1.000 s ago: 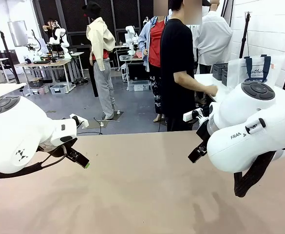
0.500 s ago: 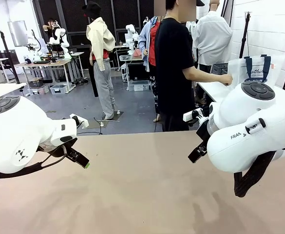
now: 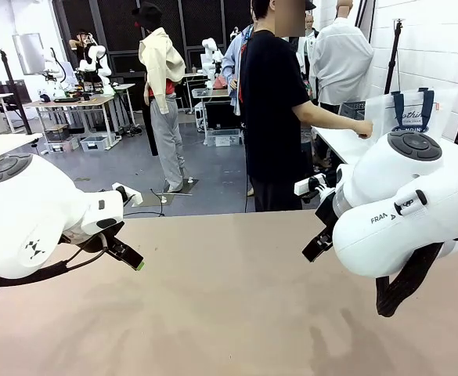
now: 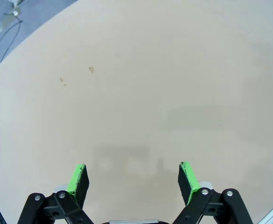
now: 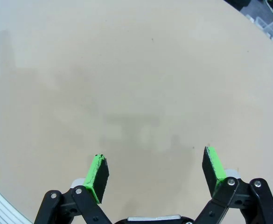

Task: Transfer purchased items from the store into the shopping bag.
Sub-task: Open the Reusable shopping bag in the center of the table.

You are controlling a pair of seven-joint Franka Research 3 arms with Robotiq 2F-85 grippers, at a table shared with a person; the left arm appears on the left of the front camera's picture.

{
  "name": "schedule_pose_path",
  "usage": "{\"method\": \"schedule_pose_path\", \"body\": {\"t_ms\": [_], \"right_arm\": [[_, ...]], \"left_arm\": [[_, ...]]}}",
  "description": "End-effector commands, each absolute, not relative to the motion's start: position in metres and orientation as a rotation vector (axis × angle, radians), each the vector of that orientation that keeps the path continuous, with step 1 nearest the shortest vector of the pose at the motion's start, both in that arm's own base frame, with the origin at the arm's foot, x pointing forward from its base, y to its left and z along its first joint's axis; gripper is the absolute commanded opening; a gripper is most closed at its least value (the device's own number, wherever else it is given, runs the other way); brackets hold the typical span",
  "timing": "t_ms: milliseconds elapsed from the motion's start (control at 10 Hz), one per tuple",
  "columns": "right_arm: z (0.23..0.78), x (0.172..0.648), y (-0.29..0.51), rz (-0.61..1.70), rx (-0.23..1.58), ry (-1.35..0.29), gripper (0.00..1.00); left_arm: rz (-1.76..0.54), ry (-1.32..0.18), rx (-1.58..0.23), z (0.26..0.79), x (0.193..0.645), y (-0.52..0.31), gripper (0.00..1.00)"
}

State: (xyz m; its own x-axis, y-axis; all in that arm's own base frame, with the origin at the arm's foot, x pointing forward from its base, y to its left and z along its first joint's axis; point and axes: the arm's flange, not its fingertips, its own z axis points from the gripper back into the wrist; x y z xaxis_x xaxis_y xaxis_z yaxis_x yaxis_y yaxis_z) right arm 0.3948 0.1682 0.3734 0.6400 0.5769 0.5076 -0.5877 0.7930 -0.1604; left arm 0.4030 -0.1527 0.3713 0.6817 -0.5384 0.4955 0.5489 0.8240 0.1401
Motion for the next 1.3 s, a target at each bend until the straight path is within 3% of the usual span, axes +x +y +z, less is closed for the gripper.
{"method": "schedule_pose_path", "body": {"t_ms": [0, 1200], "right_arm": [[0.3734, 0.3949, 0.1681, 0.664, 0.020, -0.572, 1.00], [0.3734, 0.3949, 0.1681, 0.664, 0.020, -0.572, 1.00]], "left_arm": [[-0.606, -0.549, -0.021, 0.3714, 0.4035, -0.1513, 1.00], [-0.606, -0.549, -0.021, 0.3714, 0.4035, -0.1513, 1.00]]}}
